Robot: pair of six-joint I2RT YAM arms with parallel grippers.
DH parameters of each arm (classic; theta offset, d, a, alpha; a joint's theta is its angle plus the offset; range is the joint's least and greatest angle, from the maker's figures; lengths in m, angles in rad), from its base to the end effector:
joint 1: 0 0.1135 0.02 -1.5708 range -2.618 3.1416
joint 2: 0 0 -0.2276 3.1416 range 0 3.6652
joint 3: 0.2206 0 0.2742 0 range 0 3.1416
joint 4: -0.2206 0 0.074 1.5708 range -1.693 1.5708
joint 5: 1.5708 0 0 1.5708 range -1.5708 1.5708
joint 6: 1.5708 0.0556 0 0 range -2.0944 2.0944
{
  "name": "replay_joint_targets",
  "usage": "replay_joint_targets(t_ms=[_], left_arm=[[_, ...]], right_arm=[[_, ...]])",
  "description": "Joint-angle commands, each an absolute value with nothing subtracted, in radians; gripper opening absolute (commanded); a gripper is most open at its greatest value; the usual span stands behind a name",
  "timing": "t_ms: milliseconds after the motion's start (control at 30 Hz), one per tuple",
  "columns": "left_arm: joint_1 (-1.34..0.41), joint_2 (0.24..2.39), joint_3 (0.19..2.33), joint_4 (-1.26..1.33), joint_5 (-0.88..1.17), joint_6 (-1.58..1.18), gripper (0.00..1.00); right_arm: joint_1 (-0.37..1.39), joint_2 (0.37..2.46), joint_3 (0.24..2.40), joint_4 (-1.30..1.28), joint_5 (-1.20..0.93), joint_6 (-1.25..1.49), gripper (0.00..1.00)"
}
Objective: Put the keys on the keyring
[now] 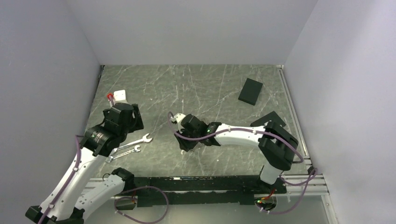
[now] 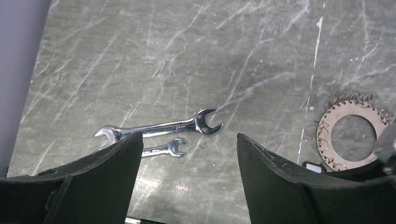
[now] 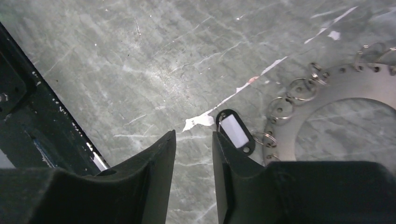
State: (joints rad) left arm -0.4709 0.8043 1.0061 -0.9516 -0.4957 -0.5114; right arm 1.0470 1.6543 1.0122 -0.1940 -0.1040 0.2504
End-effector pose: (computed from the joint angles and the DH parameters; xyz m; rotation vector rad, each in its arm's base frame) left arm 0.1922 -0.0682 0.3061 -0.2869 2.1952 0.0393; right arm 0.1830 0.3284 0.1322 -1.0276 2.3115 0.6929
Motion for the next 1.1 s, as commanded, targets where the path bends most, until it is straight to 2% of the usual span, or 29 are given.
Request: replay_joint_targets(t_ms=[0, 333, 567, 733, 967, 1067], left_arm=[[-0.474, 0.791, 1.031, -0.96, -0.569, -0.543, 0.79], [-0.474, 0.801, 1.033, -0.959, -0.557, -0.539, 0.79], [-0.474, 0.801, 1.031, -0.957, -0.552, -0.538, 0.79], [-0.474, 0.795, 1.031, -0.952, -0.545, -0.535, 0.78], [-0.474, 0.801, 1.027, -0.943, -0.525, -0.529, 0.78], [-0.474, 0.808, 1.026, -0.943, -0.522, -0.529, 0.78]], right_arm=[[1.076, 1.691, 1.072, -0.195, -0.078, 0.282, 0.36], [1.082, 1.759, 1.101, -0.237, -0.004, 0.28, 0.34], [1.083, 1.756, 1.103, -0.232, -0.003, 0.279, 0.42], [1.083, 1.778, 1.102, -0.224, 0.009, 0.273, 0.44], [1.083, 1.801, 1.098, -0.212, 0.05, 0.266, 0.41], [1.083, 1.813, 1.103, -0.215, 0.058, 0.259, 0.36]])
